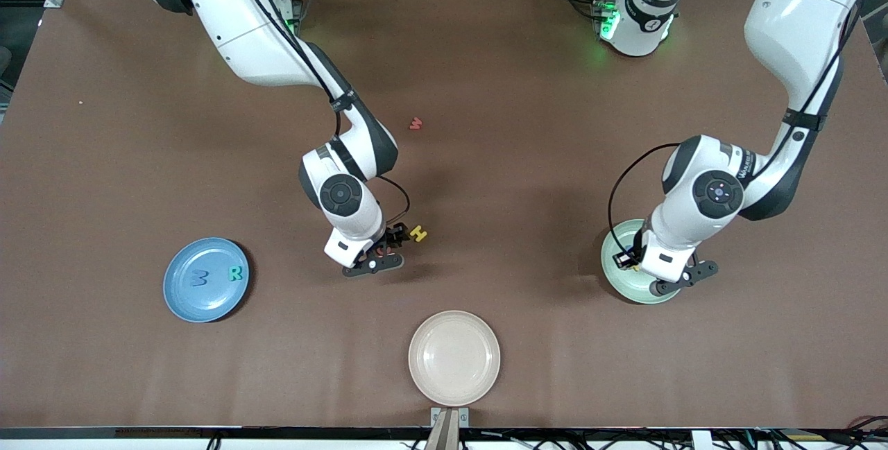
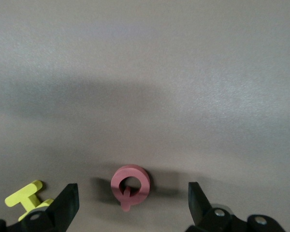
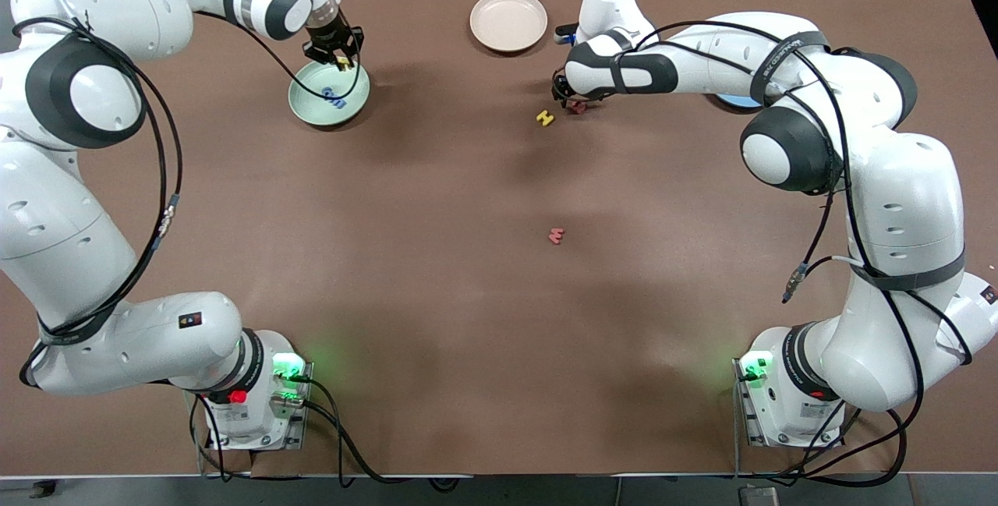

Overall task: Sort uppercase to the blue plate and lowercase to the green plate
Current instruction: 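Drop the h on the green plate while the right gripper grasps the Q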

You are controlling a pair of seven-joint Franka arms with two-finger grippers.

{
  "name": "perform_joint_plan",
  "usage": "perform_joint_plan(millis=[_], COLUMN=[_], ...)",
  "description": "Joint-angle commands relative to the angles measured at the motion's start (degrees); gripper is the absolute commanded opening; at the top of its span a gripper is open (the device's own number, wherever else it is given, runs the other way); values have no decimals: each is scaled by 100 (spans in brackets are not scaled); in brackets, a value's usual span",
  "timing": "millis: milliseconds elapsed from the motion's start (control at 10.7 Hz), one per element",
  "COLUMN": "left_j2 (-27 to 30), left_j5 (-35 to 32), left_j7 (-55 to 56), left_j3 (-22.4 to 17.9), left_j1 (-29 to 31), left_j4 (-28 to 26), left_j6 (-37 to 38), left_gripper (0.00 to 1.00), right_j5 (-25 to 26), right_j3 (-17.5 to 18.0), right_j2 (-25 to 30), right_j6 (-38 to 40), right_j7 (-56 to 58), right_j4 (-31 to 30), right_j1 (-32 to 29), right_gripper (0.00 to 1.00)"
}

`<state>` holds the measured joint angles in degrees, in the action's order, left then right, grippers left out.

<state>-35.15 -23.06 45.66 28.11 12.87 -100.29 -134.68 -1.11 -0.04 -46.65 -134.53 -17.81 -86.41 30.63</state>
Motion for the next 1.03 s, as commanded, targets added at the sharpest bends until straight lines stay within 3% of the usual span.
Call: perform_joint_plan(millis=[0,94,187,281,374,468,561,935], left_j2=[-202,-194,-176,-159,-141,-124,-106,157], left_j5=[-119,-119,-128,-128,-128,-128,-128,-58], left_j7=[-267,-294,-321,-399,-470,-479,-488,-496], left_j3=[54,54,54,54,54,63,63,107], left_j1=[93,93,102,102,119,119,128,93], left_j4=[203,212,212,212,212,212,212,203], left_j6=[100,100,100,100,100,100,100,161], left_gripper=[0,39,62,72,83,99,100,100], right_j5=[-100,-83,-100,-100,-100,-100,-92,-39], right_j3=[-32,-32,-32,-32,-32,-32,-32,-40], right_j2=[-195,-221,-230,-230,-230,-230,-230,-187], right_j6=[-11,-20,-133,-169,-170,-170,-170,-161], right_j7=[-248,-292,-301,-302,-293,-293,-275,-205], right_j4=[160,160,160,160,160,160,160,160], right_j1=[57,101,127,127,119,110,101,40], right_gripper=[100,100,100,100,72,19,0,0])
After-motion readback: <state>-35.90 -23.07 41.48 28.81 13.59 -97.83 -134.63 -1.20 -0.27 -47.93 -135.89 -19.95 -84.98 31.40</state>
